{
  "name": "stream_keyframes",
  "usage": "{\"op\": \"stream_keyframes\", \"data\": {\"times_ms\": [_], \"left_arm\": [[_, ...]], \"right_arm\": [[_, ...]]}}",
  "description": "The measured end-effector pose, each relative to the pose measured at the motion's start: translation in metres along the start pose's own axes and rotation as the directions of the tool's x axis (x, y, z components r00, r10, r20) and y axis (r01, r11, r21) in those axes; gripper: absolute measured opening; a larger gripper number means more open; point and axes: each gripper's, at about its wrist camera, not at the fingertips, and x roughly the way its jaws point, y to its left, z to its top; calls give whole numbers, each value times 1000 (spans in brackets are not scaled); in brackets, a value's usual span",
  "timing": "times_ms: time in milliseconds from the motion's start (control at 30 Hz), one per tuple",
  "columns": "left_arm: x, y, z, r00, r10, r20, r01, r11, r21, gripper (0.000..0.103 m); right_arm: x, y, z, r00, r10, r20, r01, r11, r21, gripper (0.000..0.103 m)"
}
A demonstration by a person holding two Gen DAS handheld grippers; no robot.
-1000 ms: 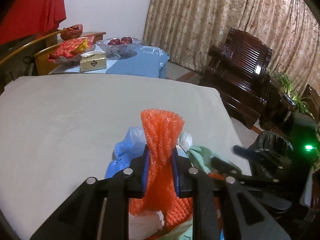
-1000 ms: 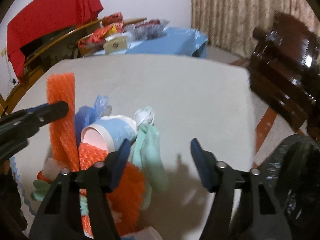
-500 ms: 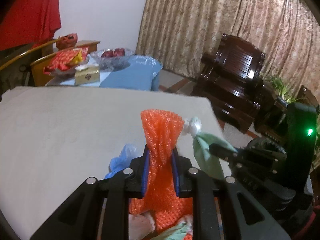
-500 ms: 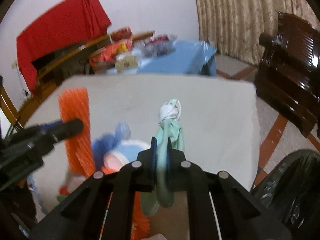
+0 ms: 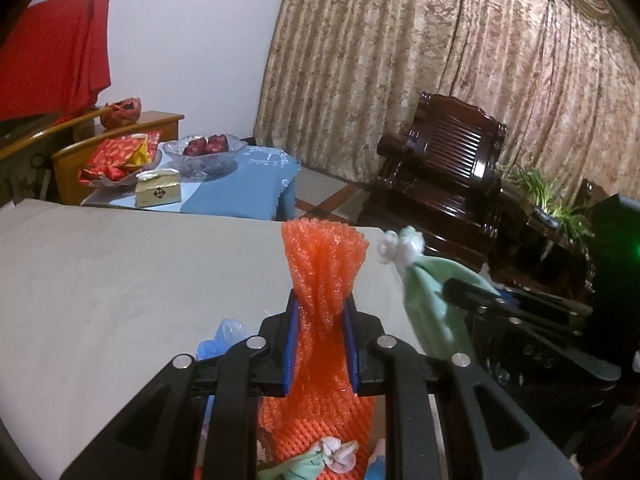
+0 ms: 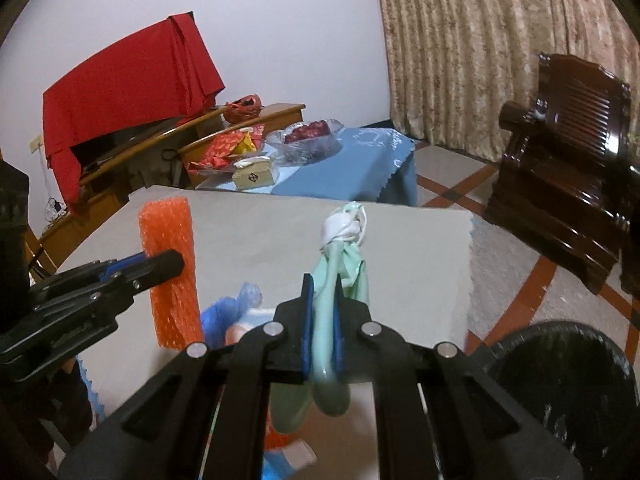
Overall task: Collect trash
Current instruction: 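Grasp an orange foam net with the left gripper while the right grasps a green glove, then lower the foam net and glove into the bin and release both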
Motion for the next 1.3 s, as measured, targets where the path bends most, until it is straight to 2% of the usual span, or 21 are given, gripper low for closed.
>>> {"op": "stream_keyframes", "data": {"times_ms": [167,267,367,567,767,1300], "left_arm": [[3,-24,-17,999,38,-25,-37,998,51,20],[2,-52,-26,997,72,-14,-70,990,122,20],[0,-81,-34,1000,21,-18,-18,989,148,20],[6,-113,-40,996,-61,-60,69,988,136,20],[19,-138,-38,990,-110,-86,122,983,138,20],[47,-214,-39,968,-214,-130,235,955,182,20]], "right_arm": [[-20,-18,-23,998,-52,-20,52,998,33,8],[-33,-31,-34,996,-85,-21,86,995,54,8],[-46,-44,-43,992,-121,-30,122,990,64,8],[-75,-69,-55,977,-212,-30,214,973,88,8],[-105,-92,-64,962,-271,-20,272,955,121,8],[-150,-144,-90,931,-365,-22,362,912,194,8]]}}
